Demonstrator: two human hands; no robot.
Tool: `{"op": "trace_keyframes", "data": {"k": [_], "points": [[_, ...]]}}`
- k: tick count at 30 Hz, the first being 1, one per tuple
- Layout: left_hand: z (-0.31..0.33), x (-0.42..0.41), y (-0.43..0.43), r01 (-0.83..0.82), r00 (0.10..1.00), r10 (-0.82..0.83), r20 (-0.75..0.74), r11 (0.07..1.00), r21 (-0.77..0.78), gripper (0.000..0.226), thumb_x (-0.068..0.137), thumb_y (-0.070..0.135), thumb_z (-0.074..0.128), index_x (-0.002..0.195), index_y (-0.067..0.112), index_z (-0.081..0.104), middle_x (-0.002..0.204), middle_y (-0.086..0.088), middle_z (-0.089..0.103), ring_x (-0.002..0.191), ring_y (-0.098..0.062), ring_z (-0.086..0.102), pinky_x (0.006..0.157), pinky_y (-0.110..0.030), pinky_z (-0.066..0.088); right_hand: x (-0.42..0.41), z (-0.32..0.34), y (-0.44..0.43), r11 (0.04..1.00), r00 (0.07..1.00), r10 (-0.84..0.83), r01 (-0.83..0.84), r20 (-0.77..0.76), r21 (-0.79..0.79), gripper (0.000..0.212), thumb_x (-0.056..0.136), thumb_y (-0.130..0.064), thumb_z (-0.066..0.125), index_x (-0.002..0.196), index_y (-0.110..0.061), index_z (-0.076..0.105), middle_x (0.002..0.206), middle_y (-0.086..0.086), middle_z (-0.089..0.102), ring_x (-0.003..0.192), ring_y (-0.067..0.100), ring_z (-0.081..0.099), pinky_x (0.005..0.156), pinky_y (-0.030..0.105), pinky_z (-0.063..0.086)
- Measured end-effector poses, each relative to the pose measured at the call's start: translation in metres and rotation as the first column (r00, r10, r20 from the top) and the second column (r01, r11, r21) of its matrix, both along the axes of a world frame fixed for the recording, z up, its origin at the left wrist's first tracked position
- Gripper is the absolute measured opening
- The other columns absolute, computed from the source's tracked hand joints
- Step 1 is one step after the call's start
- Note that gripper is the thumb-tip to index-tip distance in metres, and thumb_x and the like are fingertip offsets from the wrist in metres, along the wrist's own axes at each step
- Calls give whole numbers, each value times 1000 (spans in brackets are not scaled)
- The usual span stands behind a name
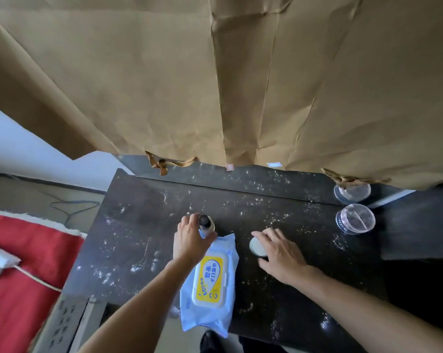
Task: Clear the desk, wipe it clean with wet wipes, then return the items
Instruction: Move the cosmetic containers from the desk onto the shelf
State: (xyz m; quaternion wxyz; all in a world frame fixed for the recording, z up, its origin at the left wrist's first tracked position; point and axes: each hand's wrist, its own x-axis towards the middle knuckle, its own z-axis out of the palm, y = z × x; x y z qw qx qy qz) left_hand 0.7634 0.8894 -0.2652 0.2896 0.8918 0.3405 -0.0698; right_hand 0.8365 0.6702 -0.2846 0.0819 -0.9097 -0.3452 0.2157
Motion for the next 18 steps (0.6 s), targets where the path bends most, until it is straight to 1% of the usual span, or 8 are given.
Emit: {"op": "trace_keyframes", "data": {"k": [3,5,8,11,13,15,17,18], "points": [[-13,14,4,-24,1000,24,-7,1000,-12,39,76,42,71,102,15,60,106,-4,54,101,-25,51,87,-38,43,1,-5,4,1000,1000,-29,29,9,-11,56,82,-36,62,132,-29,38,126,-6,44,114,16,42,78,30,50],[-17,20,7,-16,1000,16,-1,1000,-5,33,76,38,72,93,12,64,98,-6,56,98,-26,52,84,-38,44,1,-7,7,997,997,-73,73,9,-10,53,80,-36,64,128,-28,42,123,-5,47,112,17,44,76,31,50],[-9,26,10,25,999,-24,29,999,-29,17,75,27,67,72,12,60,71,-2,54,79,-28,54,66,-32,41,-3,-5,11,979,981,-196,196,-5,53,50,79,-35,66,124,-24,46,118,-2,51,108,20,48,76,34,51],[5,29,15,95,994,-89,61,991,-91,18,74,18,62,64,10,50,53,0,48,61,-29,51,53,-30,34,-9,8,15,931,941,-339,336,-6,143,50,78,-34,66,122,-19,48,113,1,52,102,23,53,76,34,48],[18,32,20,163,983,-152,99,979,-121,16,74,16,61,65,11,49,53,-1,52,60,-28,51,53,-31,36,-17,21,16,878,896,-443,438,-18,192,49,79,-33,65,122,-18,47,113,4,50,94,28,58,74,35,47],[34,36,22,231,968,-209,141,959,-163,12,75,17,60,71,12,50,58,-4,59,62,-28,56,56,-34,44,-27,33,15,837,860,-510,499,-9,222,48,79,-33,64,121,-19,46,113,4,49,88,31,61,73,38,48],[50,39,19,300,947,-267,180,934,-191,12,76,17,59,72,15,48,60,-3,60,61,-26,57,57,-35,45,-38,45,10,788,813,-582,563,3,249,47,74,-32,66,116,-22,48,111,1,48,88,29,61,73,38,49],[59,40,15,331,935,-291,203,922,-202,14,77,16,59,71,18,46,59,-2,58,59,-24,54,53,-33,44,-45,49,5,759,788,-616,590,10,274,48,70,-30,68,113,-21,50,110,0,49,89,27,60,73,36,48]]}}
